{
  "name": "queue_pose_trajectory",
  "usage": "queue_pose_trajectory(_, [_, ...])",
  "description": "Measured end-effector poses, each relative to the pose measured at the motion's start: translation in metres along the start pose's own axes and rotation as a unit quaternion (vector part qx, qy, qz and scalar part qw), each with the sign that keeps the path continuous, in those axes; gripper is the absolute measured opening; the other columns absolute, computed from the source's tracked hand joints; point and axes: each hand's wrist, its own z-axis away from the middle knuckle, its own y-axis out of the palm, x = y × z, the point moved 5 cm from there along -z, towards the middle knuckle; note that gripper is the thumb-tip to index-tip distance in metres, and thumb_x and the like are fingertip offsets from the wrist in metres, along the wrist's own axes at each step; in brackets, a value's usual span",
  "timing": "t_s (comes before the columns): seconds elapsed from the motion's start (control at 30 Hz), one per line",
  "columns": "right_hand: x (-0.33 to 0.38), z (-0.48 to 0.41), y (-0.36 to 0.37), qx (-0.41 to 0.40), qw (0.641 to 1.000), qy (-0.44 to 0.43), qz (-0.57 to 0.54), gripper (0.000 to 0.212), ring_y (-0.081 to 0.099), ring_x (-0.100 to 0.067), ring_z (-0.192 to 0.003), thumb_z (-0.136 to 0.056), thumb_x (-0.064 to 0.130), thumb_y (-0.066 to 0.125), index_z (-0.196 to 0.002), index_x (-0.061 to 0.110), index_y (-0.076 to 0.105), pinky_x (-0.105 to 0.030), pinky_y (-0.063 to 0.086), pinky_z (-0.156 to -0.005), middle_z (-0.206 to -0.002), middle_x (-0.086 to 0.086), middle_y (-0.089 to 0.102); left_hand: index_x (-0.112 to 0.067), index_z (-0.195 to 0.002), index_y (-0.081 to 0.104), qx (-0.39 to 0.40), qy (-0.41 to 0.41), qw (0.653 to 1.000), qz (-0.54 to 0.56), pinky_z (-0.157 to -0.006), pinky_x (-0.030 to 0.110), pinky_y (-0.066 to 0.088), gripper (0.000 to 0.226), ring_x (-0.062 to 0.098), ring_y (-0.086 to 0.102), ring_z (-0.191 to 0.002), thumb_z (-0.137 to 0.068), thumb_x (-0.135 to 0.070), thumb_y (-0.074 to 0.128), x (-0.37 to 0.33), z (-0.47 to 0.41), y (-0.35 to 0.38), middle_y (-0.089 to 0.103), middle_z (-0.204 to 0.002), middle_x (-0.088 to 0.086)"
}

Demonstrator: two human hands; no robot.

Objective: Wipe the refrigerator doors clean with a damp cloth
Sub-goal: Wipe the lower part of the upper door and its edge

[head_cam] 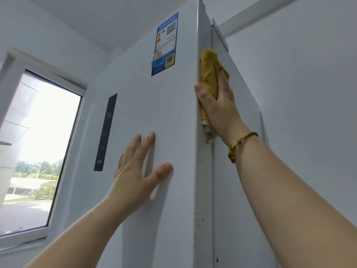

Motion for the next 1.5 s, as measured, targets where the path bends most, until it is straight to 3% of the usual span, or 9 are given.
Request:
queue_pose_trajectory(0.2, [-0.033,0.116,0.016,0.011,0.999,0.033,0.006,0.066,-0.008,0.012,-0.131,-0.062,0.074,0.023,-0.122,0.060,-0.001,-0.022,-0.003,-0.112,-0.142,0.029,0.000,-0.070,-0.105,-0.002,-0.001,-0.001,1.000,-0.001,-0.113,0.035,0.006,0.075,0.003,-0.003,-0.140,-0.040,-0.086,0.030,0.002,0.000,0.004,0.001,-0.152,-0.019])
queue_pose_trajectory(0.3, [-0.034,0.094,0.014,0.020,0.999,0.042,0.005,0.073,-0.006,0.004,-0.137,-0.076,0.066,0.032,-0.138,0.044,0.002,-0.025,-0.004,-0.115,-0.150,0.020,0.001,-0.068,-0.106,-0.001,0.003,-0.004,1.000,0.000,-0.113,0.035,0.005,0.069,0.005,-0.002,-0.141,-0.045,-0.079,0.028,0.003,-0.002,0.005,0.000,-0.154,-0.016])
queue_pose_trajectory(0.4, [-0.023,0.059,0.007,0.015,1.000,0.026,-0.006,0.059,-0.002,-0.007,-0.142,-0.095,0.042,0.037,-0.145,0.030,0.009,-0.034,-0.001,-0.118,-0.155,0.010,0.005,-0.067,-0.107,-0.001,0.002,-0.001,1.000,-0.009,-0.114,0.037,0.006,0.069,0.008,-0.002,-0.142,-0.045,-0.078,0.027,0.002,-0.003,0.005,0.000,-0.154,-0.015])
queue_pose_trajectory(0.7, [-0.025,0.162,0.027,0.034,0.985,-0.172,0.009,0.049,0.003,-0.012,-0.144,-0.091,0.060,0.022,-0.139,0.051,0.015,-0.039,0.006,-0.117,-0.150,0.015,0.011,-0.060,-0.116,0.002,0.006,0.004,1.000,-0.015,-0.113,0.039,0.009,0.069,0.010,-0.002,-0.142,-0.060,-0.069,0.042,-0.004,0.007,0.002,-0.003,-0.154,-0.015])
queue_pose_trajectory(0.83, [-0.024,0.137,0.021,0.030,0.988,-0.151,0.008,0.061,0.003,-0.008,-0.141,-0.087,0.065,0.022,-0.141,0.040,0.020,-0.033,0.004,-0.117,-0.147,0.020,0.007,-0.072,-0.111,0.002,0.017,0.000,1.000,-0.021,-0.110,0.042,0.016,0.082,0.005,0.002,-0.139,-0.038,-0.090,0.037,0.003,0.043,0.001,-0.001,-0.140,-0.038])
queue_pose_trajectory(0.97, [-0.017,0.118,0.020,0.024,0.996,-0.071,-0.054,0.043,0.001,0.002,-0.138,-0.081,0.049,0.025,-0.123,0.054,0.013,-0.027,0.000,-0.116,-0.142,0.024,0.006,-0.084,-0.106,0.000,0.063,-0.033,0.997,-0.019,-0.104,0.032,0.021,0.085,-0.009,0.005,-0.127,-0.031,-0.093,0.039,0.024,0.092,0.015,-0.011,-0.116,-0.059])
queue_pose_trajectory(1.13, [-0.028,0.197,0.033,0.006,0.994,-0.111,-0.008,0.053,0.004,-0.012,-0.144,-0.093,0.039,0.029,-0.144,0.038,0.013,-0.033,0.004,-0.118,-0.152,0.015,0.008,-0.072,-0.114,0.008,0.077,-0.045,0.996,-0.016,-0.104,0.022,0.010,0.089,-0.018,0.000,-0.123,-0.031,-0.100,0.025,0.035,0.114,0.028,-0.012,-0.122,-0.052])
queue_pose_trajectory(1.3, [-0.031,0.206,0.032,0.039,0.993,-0.107,0.022,0.048,0.000,-0.008,-0.142,-0.092,0.056,0.023,-0.138,0.052,0.012,-0.025,0.001,-0.117,-0.149,0.027,0.001,-0.065,-0.116,0.004,0.074,-0.039,0.996,-0.021,-0.107,0.025,0.007,0.091,-0.010,-0.002,-0.127,-0.034,-0.100,0.021,0.036,0.114,0.030,-0.011,-0.126,-0.045])
queue_pose_trajectory(1.5, [-0.024,0.179,0.026,-0.034,0.998,-0.044,0.002,0.061,0.010,-0.013,-0.140,-0.084,0.038,0.039,-0.138,0.023,0.015,-0.040,0.011,-0.117,-0.146,0.007,0.012,-0.065,-0.117,0.000,0.077,-0.031,0.996,-0.030,-0.106,0.026,0.008,0.088,-0.012,-0.004,-0.125,-0.038,-0.098,0.021,0.036,0.116,0.031,-0.013,-0.126,-0.044])
